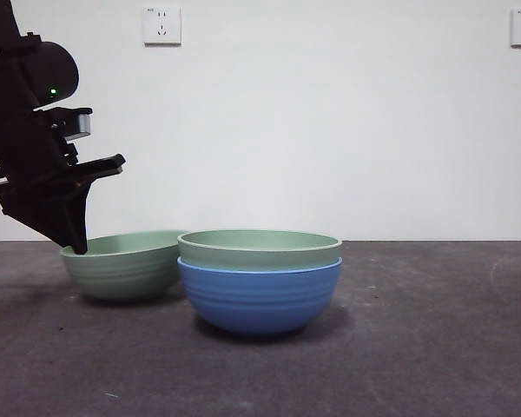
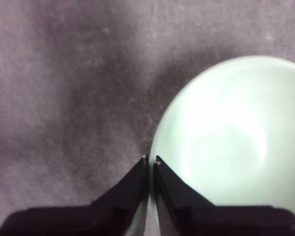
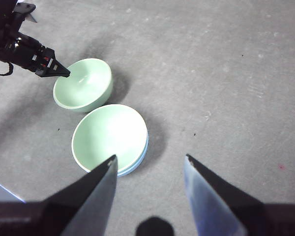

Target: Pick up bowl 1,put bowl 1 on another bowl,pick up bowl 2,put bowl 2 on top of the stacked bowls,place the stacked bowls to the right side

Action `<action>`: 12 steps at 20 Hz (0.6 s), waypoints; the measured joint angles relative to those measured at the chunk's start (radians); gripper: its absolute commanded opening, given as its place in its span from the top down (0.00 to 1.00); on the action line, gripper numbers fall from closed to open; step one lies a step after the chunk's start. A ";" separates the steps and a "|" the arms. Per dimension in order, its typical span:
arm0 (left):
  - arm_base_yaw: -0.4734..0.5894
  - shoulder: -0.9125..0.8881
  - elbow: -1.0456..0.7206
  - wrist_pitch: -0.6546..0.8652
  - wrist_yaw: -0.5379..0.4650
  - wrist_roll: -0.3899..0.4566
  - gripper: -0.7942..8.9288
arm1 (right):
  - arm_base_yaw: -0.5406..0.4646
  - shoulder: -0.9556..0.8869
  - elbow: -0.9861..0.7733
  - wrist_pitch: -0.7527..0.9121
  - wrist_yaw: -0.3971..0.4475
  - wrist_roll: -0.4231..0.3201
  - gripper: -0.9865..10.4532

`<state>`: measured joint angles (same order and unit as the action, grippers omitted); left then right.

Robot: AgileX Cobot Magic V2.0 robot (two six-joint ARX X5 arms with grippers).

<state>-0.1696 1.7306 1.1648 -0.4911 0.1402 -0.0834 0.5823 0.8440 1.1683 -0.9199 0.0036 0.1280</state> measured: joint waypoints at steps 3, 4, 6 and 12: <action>0.000 -0.001 0.000 -0.001 0.000 0.000 0.93 | 0.000 0.000 0.000 -0.001 0.000 0.000 0.72; 0.000 -0.006 0.000 -0.003 0.000 0.000 0.93 | 0.000 0.000 0.000 -0.005 0.000 0.000 0.72; 0.000 -0.044 0.000 -0.012 0.001 0.001 0.93 | 0.000 0.000 0.000 -0.008 0.000 0.000 0.72; -0.028 -0.271 0.000 -0.062 0.121 0.003 0.93 | 0.000 0.000 0.000 -0.008 0.000 0.000 0.72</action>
<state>-0.1974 1.4593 1.1652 -0.5533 0.2615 -0.0799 0.5823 0.8440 1.1683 -0.9276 0.0036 0.1280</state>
